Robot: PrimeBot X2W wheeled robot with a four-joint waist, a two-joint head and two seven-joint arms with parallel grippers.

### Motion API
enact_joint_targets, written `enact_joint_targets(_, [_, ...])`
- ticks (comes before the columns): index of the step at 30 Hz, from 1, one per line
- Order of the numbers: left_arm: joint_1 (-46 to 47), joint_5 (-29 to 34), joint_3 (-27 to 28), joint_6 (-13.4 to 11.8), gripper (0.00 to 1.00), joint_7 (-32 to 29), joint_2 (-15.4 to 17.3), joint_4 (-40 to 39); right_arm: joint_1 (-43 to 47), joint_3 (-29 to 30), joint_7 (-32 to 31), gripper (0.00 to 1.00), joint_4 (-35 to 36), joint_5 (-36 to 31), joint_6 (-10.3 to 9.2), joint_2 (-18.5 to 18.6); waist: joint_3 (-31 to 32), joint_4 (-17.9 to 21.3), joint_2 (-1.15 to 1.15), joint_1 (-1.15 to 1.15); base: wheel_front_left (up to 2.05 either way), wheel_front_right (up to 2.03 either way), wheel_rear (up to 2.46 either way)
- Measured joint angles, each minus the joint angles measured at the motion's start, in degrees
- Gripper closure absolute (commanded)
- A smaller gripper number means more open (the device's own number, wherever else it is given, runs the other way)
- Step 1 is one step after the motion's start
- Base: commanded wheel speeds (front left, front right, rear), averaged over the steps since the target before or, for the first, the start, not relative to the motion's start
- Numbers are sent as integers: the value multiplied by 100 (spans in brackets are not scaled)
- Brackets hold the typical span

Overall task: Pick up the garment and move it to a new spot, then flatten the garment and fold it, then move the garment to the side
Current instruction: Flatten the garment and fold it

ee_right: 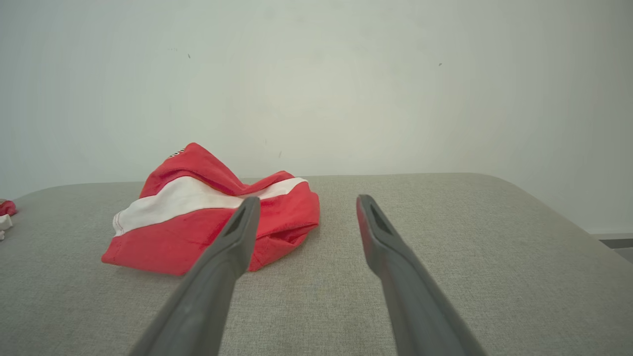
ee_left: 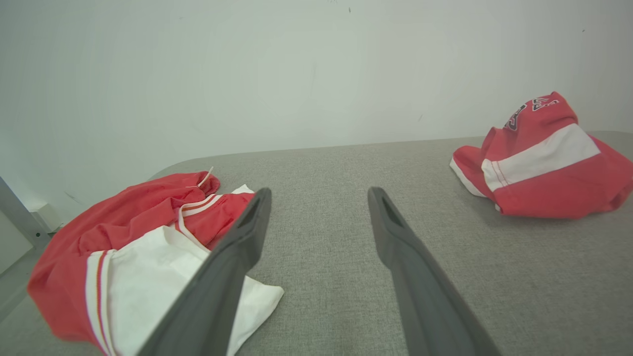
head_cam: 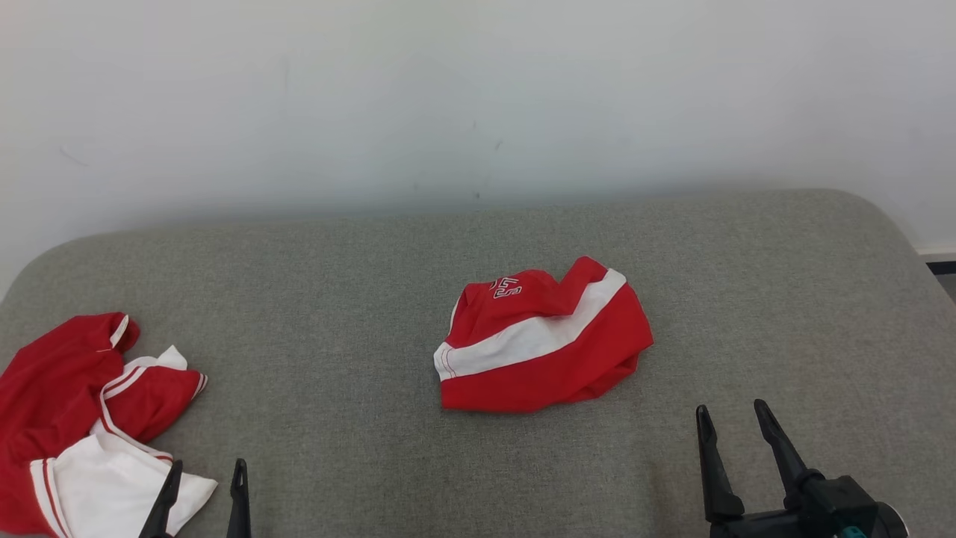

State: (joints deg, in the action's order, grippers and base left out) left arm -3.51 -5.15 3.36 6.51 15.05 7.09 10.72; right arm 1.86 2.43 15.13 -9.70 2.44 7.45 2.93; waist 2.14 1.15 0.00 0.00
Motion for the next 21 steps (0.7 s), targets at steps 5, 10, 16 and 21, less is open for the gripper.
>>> enact_joint_targets(5, [1,-41,15,2,0,0,3,19,2,1,0,0,-9,21,0,0,5,-2,0,0,0,0,0])
enact_joint_targets(10, [1,-87,42,3,0,0,5,12,33,-10,0,0,-10,40,0,0,8,-10,0,0,0,0,0])
enact_joint_targets(16, [1,-179,56,-3,0,0,5,22,46,-30,0,0,-9,58,0,0,12,-20,0,0,0,0,0])
enact_joint_targets(21, [2,-193,47,-12,0,0,20,23,47,-26,0,0,-20,76,0,0,13,-35,0,0,0,0,0])
